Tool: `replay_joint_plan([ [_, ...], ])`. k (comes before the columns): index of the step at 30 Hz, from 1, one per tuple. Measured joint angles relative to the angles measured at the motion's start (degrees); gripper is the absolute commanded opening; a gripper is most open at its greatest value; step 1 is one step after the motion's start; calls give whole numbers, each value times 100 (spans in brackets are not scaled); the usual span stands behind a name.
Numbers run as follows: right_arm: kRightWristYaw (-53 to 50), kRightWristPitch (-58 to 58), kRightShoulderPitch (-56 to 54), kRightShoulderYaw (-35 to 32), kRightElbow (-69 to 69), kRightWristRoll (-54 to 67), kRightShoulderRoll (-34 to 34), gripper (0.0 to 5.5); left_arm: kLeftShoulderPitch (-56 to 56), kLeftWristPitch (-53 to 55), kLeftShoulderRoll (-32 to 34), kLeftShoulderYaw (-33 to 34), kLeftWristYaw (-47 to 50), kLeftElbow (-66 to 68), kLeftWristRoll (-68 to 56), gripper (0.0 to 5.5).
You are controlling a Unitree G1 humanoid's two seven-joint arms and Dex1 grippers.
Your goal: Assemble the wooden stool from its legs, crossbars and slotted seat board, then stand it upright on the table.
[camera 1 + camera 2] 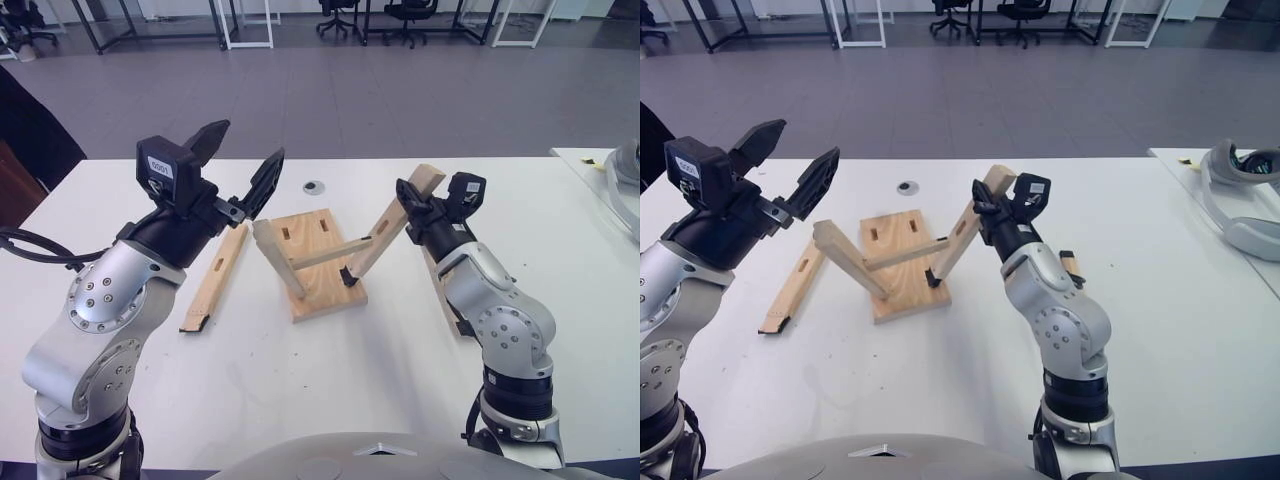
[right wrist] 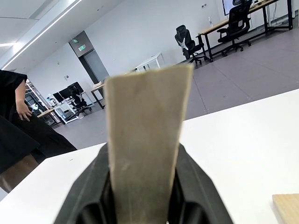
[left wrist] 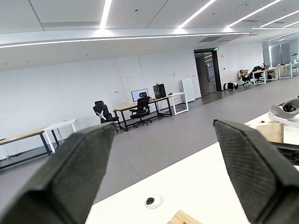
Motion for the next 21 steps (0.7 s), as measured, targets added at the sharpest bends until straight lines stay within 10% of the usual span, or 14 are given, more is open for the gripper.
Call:
replay_joint_plan([
  [21,1269,-843,856,605,-471,-980,-223,102,225,-341,-319,-543,-325,679,754,385],
])
